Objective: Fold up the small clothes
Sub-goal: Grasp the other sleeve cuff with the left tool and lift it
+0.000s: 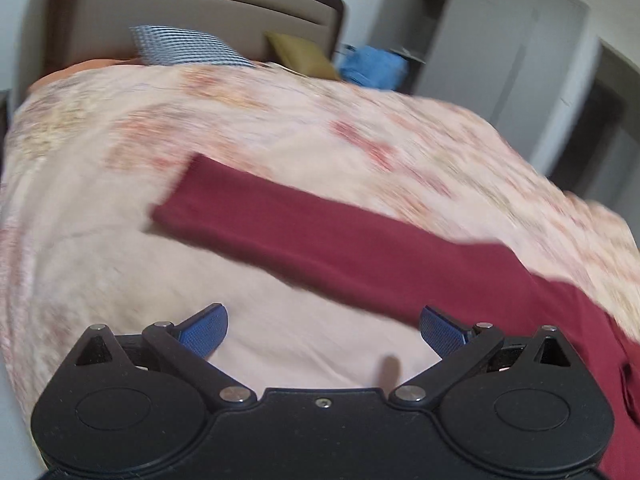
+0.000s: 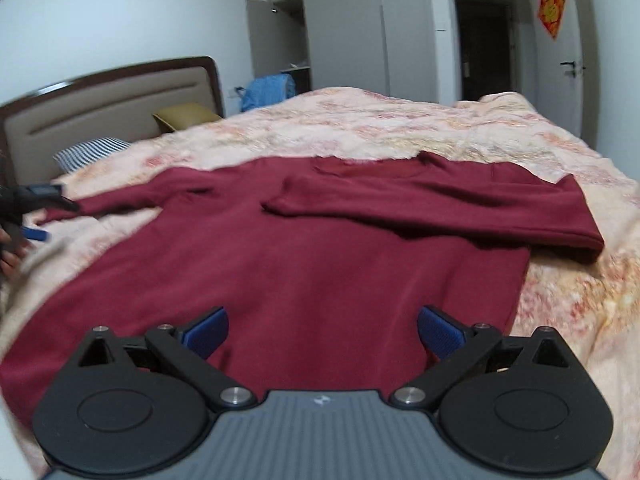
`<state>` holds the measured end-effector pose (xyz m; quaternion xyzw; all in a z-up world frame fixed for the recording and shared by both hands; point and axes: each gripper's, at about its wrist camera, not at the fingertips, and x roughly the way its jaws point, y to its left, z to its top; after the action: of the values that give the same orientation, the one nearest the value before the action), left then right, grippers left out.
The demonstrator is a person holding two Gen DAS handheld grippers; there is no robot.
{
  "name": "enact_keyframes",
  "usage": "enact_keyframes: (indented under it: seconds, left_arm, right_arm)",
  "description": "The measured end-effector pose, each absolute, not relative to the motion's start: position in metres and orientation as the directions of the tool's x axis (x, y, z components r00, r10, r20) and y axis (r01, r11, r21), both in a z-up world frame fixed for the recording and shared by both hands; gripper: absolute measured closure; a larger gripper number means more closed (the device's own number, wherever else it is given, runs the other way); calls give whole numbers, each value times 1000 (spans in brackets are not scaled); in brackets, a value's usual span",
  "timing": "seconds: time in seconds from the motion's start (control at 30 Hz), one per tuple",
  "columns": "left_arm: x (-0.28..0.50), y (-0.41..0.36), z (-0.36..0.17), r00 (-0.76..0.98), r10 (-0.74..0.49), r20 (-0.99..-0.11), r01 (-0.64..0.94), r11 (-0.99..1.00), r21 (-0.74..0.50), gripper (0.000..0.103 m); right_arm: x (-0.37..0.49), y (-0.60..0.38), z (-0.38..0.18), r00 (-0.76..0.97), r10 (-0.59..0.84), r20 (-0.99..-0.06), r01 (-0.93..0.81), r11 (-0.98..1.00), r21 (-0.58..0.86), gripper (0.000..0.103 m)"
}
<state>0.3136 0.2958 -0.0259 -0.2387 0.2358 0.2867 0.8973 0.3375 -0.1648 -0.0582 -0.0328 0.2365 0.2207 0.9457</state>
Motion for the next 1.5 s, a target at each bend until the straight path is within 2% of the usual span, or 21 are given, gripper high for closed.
enact_keyframes:
  seconds: [0.1,0.23,0.4,0.43,0.53,0.6,0.77,0.9,1.03,1.13,1.3,1.4,1.5]
  left_arm:
    - [316,322,-28,702,438,-562,-678,652,-339,1]
    - [316,344,-30,691,481,-540,-713,574,-402,9]
    - [320,356,-30,660,544,-519,-751,508,-422,41]
    - [320,356,-30,654,552,-517,-756,500,-423,45]
    - [326,359,-29,639,569,-518,-768,498,-402,68]
    - [330,361,-28,624,585,-519,-780,502,-372,92]
    - [337,365,-10,648,599,-471,-759,559,-334,98]
    - [353,346,30,711,607,-354,-696,678,-235,98]
    - [374,304,73,791,560,-244,-601,787,-140,98]
    - [388,261,100,859,482,-171,-502,859,-104,98]
    - [410,178,121,955,276,-109,-285,956,-71,98]
    - [423,126,111,985,130,-117,-134,990,-34,98]
    - [435,79,87,986,15,-166,-18,1000,-19,98]
  right_arm:
    - [333,-162,-68,802,381,-460,-420,907,21,0]
    - [335,-160,-70,804,373,-463,-419,908,2,0]
    - [336,-159,-72,805,369,-464,-419,908,-5,0]
    - [337,-157,-73,807,365,-463,-417,909,-10,0]
    - [336,-154,-74,816,351,-460,-411,911,-35,0]
    - [335,-154,-75,818,347,-459,-411,911,-43,0]
    - [336,-154,-75,816,352,-458,-414,910,-38,0]
    - [336,-154,-76,817,355,-454,-414,909,-35,0]
    - [335,-156,-77,819,360,-447,-416,909,-31,0]
    - [334,-158,-77,819,364,-443,-418,908,-26,0]
    - [333,-162,-76,818,380,-432,-421,907,-1,0]
    - [332,-167,-74,823,388,-415,-414,910,30,0]
    - [327,-177,-68,848,379,-372,-375,923,86,0]
